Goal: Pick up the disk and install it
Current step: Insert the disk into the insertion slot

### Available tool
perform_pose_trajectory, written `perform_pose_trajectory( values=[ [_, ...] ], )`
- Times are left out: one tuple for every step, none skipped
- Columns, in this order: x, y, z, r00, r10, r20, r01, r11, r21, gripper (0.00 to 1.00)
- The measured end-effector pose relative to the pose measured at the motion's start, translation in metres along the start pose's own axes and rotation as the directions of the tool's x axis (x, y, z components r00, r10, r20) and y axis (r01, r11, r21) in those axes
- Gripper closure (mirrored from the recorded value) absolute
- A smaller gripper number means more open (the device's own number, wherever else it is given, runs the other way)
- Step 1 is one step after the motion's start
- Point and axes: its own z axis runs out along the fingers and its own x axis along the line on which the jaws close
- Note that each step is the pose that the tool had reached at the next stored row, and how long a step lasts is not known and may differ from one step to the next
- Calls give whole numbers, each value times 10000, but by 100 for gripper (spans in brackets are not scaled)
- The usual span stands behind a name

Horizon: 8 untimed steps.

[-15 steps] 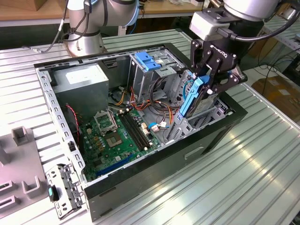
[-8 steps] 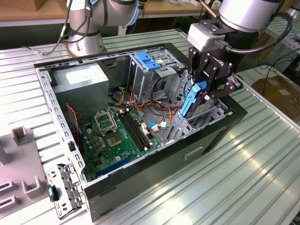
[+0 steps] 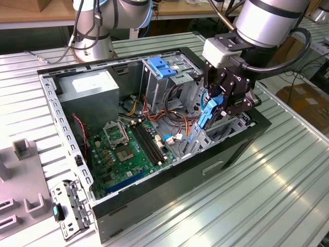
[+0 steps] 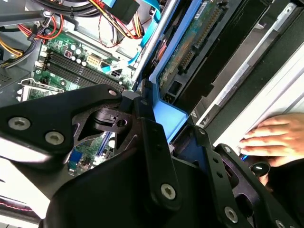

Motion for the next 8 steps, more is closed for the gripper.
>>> perform_pose_trajectory(
  values=[
    [0,0,0,10000,0,-2,0,10000,0,63],
    [0,0,0,10000,-1,-4,1,10000,0,63],
    [0,0,1,10000,-1,-7,1,10000,0,63],
    [0,0,0,10000,0,-11,0,10000,0,63],
    [0,0,0,10000,-1,-13,1,10000,0,63],
    [0,0,0,10000,0,-15,0,10000,1,63],
    [0,0,1,10000,1,-17,-1,10000,2,63],
    [0,0,0,10000,-1,-22,1,10000,1,62]
  ],
)
